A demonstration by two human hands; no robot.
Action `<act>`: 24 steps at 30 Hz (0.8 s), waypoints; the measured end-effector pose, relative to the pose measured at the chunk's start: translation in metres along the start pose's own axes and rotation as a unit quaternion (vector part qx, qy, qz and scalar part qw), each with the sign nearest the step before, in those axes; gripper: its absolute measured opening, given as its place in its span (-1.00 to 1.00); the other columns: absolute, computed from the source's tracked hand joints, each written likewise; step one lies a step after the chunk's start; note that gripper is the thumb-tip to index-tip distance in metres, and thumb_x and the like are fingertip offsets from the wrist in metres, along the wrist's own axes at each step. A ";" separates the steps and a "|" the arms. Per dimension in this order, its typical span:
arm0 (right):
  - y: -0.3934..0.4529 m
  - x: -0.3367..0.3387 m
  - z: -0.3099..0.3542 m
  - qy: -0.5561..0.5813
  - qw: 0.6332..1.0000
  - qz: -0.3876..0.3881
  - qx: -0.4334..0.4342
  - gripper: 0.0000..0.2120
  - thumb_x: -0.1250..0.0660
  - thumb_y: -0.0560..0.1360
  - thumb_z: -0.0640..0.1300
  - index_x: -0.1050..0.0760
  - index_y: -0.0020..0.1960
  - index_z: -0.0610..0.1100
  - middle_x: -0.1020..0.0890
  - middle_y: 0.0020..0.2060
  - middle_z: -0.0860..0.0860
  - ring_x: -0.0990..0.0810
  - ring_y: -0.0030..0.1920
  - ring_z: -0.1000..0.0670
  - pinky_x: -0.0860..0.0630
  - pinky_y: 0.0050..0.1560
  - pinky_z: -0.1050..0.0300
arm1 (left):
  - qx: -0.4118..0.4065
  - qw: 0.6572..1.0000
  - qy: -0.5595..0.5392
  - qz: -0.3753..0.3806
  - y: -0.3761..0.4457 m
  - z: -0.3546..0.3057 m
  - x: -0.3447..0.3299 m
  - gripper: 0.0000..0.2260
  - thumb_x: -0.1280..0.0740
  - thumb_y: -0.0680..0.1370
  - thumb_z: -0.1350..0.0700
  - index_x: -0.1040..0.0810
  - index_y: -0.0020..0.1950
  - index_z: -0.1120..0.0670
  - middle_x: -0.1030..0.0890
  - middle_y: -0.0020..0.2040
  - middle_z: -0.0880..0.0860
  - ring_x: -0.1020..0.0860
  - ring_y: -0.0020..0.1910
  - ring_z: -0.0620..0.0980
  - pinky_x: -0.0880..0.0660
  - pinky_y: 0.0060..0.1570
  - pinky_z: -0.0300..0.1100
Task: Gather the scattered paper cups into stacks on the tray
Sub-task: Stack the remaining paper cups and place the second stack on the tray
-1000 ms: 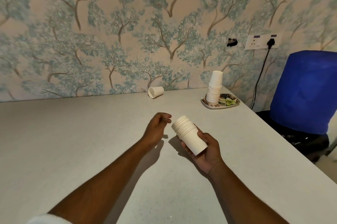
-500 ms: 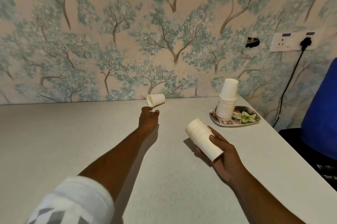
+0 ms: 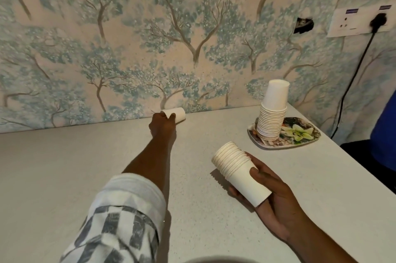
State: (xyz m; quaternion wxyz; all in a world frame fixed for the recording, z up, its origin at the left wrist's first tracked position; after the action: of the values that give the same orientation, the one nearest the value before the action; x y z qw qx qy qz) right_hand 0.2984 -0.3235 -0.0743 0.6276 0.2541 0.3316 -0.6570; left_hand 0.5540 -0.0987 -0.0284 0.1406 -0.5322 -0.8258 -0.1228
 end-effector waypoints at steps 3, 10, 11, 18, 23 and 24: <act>0.000 0.001 0.001 0.013 1.000 -0.003 0.007 -0.58 -0.38 0.50 -0.27 -0.58 0.35 -0.12 -0.60 0.31 -0.27 -0.62 0.25 -0.35 -0.56 0.23 -0.34 | -0.004 0.999 -0.051 -0.004 -0.009 0.003 -0.003 -0.63 -0.41 0.57 0.14 -0.55 0.35 0.23 -0.60 0.30 0.21 -0.57 0.28 0.19 -0.50 0.33 0.02; -0.007 -0.004 0.004 0.008 0.999 -0.028 0.029 -0.34 -0.56 0.37 -0.18 -0.49 0.44 -0.13 -0.55 0.36 -0.29 -0.55 0.33 -0.37 -0.36 0.37 -0.47 | 0.032 0.984 -0.168 0.046 -0.068 0.005 0.012 -0.71 -0.30 0.65 0.22 -0.52 0.36 0.26 -0.57 0.29 0.21 -0.54 0.28 0.20 -0.49 0.34 0.14; -0.009 -0.005 0.004 0.004 0.999 -0.031 0.029 -0.36 -0.55 0.37 -0.17 -0.50 0.43 -0.13 -0.56 0.36 -0.29 -0.56 0.33 -0.37 -0.36 0.36 -0.46 | 0.039 0.982 -0.176 0.055 -0.081 0.004 0.016 -0.71 -0.28 0.66 0.22 -0.52 0.36 0.26 -0.57 0.29 0.22 -0.54 0.28 0.20 -0.49 0.34 0.14; -0.067 -0.032 -0.012 -0.058 0.997 -0.051 -0.020 -0.31 -0.63 0.32 -0.21 -0.51 0.41 -0.11 -0.56 0.34 -0.30 -0.60 0.24 -0.43 -0.62 0.10 -0.32 | -0.066 0.980 -0.085 0.165 -0.184 -0.001 0.076 -0.74 -0.22 0.68 0.20 -0.54 0.31 0.27 -0.61 0.23 0.25 -0.56 0.22 0.22 -0.46 0.13 -0.07; -0.126 -0.041 -0.028 -0.064 0.997 -0.028 -0.015 -0.38 -0.64 0.33 -0.15 -0.57 0.36 -0.08 -0.63 0.25 -0.28 -0.63 0.22 -0.40 -0.62 0.10 -0.28 | -0.111 0.971 -0.071 0.199 -0.256 0.000 0.121 -0.73 -0.17 0.71 0.16 -0.51 0.36 0.21 -0.60 0.25 0.16 -0.56 0.21 0.13 -0.47 0.16 -0.08; -0.129 -0.042 -0.029 -0.062 0.998 -0.025 -0.012 -0.37 -0.65 0.30 -0.13 -0.57 0.35 -0.08 -0.64 0.23 -0.27 -0.63 0.21 -0.39 -0.63 0.10 -0.27 | -0.117 0.969 -0.070 0.206 -0.261 -0.001 0.126 -0.72 -0.16 0.71 0.16 -0.51 0.36 0.19 -0.59 0.24 0.13 -0.55 0.20 0.10 -0.46 0.15 -0.11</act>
State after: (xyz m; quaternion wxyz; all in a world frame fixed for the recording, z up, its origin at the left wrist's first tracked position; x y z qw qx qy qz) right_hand 0.1714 -0.2751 -0.0471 0.6334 0.1969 0.3065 -0.6827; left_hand 0.2660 -0.0979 0.0043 0.0412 -0.7112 -0.6856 -0.1494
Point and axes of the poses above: each hand's wrist, its own y-axis towards the middle knuckle, its own x-axis out of the back of the hand, z = x × y, the point moved 3 cm from there along y, towards the middle knuckle
